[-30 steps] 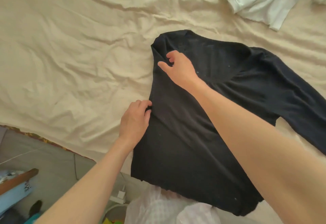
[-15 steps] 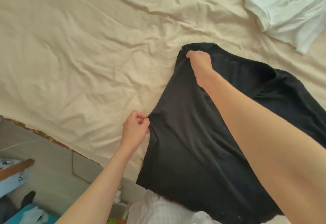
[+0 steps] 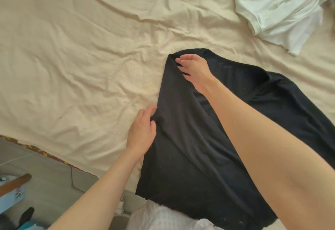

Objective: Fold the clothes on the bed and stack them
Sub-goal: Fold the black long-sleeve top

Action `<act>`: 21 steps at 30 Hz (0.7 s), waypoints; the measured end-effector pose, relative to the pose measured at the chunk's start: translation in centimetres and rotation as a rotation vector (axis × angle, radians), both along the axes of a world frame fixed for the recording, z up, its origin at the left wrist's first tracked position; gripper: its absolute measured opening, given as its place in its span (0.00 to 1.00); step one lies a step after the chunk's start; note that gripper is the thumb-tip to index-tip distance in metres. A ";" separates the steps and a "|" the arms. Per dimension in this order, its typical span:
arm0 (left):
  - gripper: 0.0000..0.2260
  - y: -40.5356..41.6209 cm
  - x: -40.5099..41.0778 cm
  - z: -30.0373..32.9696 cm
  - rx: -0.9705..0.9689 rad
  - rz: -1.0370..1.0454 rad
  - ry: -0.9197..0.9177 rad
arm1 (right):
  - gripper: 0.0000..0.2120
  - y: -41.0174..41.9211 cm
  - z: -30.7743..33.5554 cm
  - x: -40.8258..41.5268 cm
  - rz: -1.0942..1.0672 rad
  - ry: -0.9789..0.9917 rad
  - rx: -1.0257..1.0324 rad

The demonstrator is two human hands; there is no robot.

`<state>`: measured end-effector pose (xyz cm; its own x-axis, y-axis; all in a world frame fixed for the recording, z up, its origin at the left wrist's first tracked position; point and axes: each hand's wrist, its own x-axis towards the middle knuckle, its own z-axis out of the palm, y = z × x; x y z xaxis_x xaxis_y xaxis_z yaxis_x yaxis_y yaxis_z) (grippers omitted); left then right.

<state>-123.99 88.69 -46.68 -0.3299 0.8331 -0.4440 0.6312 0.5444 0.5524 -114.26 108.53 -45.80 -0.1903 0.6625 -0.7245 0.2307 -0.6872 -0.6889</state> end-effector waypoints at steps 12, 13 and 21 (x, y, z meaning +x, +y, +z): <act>0.24 -5.0 5.7 1.9 -0.335 -0.626 0.416 | 0.22 -13.9 0.8 18.9 0.821 -0.764 0.417; 0.24 -4.9 6.4 2.2 -0.343 -0.598 0.447 | 0.22 -15.1 0.9 20.7 0.836 -0.795 0.406; 0.24 -3.2 18.4 4.6 -0.259 -0.765 0.387 | 0.15 -21.0 4.1 35.0 0.146 -0.880 0.369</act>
<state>-105.61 85.51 -42.09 0.1091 0.7755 -0.6219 0.9894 -0.0242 0.1433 -79.29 87.57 -41.67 0.2231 0.8899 -0.3978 0.8337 -0.3857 -0.3952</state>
